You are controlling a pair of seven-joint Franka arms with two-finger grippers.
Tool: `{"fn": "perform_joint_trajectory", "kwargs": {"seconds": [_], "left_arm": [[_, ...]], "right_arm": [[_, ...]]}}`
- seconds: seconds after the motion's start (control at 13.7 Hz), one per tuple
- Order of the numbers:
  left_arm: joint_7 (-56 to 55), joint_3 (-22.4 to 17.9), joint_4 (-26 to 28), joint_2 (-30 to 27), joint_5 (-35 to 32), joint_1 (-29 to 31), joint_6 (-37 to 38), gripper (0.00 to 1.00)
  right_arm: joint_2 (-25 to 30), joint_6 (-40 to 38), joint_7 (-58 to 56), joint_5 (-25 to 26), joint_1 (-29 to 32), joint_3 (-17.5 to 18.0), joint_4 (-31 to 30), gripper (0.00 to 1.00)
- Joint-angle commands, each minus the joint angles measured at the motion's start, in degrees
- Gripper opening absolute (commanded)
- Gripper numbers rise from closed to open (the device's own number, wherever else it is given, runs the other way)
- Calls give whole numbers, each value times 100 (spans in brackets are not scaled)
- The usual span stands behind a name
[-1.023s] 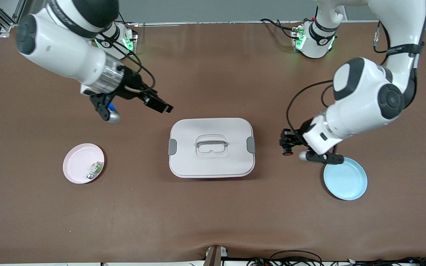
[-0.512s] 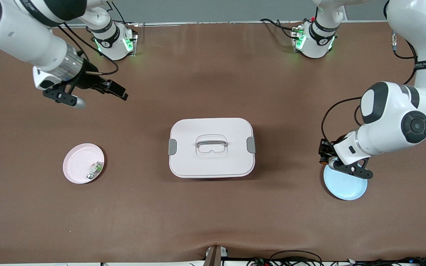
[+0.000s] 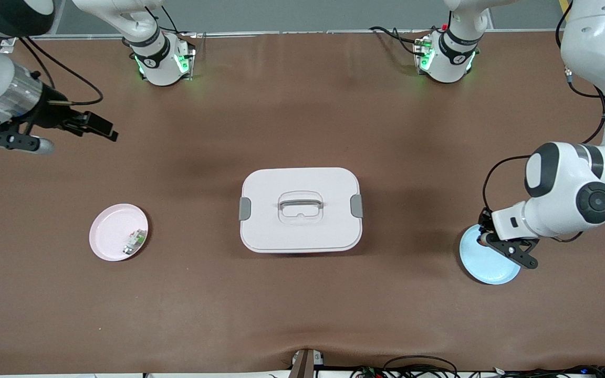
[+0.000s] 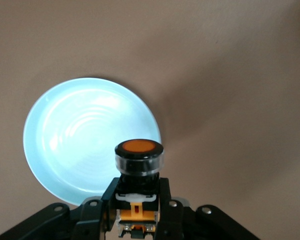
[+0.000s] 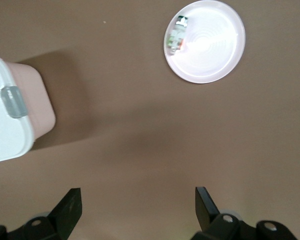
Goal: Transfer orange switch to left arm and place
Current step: 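Lower the switch onto the blue plate with the left gripper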
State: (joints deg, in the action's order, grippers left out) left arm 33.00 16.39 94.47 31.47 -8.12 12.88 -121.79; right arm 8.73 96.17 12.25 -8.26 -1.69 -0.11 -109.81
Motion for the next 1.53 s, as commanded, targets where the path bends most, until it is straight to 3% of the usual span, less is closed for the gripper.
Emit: {"fn": "perform_joint_trajectory", "kwargs": {"seconds": [0.0,0.29,0.58,0.8,1.02,1.17,1.24,1.32,1.46], "left_arm": [[863,66,299,87,-137,249,-676,0],[2041,66,406,376,-514,443,-1398,0],[2456,66,406,649,-1252,461,-1917,0],[2501,66,415,755,-1350,452,-2058,2],[2624,75,415,834,-1351,452,-2155,21],[2624,75,441,825,-1351,408,-2147,57],[2615,75,441,817,-1342,434,-2138,84],[2615,75,450,790,-1333,461,-2138,100],[2580,118,537,694,-1254,566,-2112,100]], "right_arm": [[137,-116,-362,229,326,108,38,100],[67,-345,-469,281,634,108,477,100],[-152,-458,-636,466,766,108,1047,100],[-503,-678,-636,466,784,108,1601,100],[-548,-740,-601,475,775,108,1717,100],[-548,-732,-609,475,784,108,1743,100],[-548,-732,-618,475,793,108,1769,100],[-557,-723,-601,466,810,108,1778,100],[-566,-714,-601,457,828,108,1822,100]]}}
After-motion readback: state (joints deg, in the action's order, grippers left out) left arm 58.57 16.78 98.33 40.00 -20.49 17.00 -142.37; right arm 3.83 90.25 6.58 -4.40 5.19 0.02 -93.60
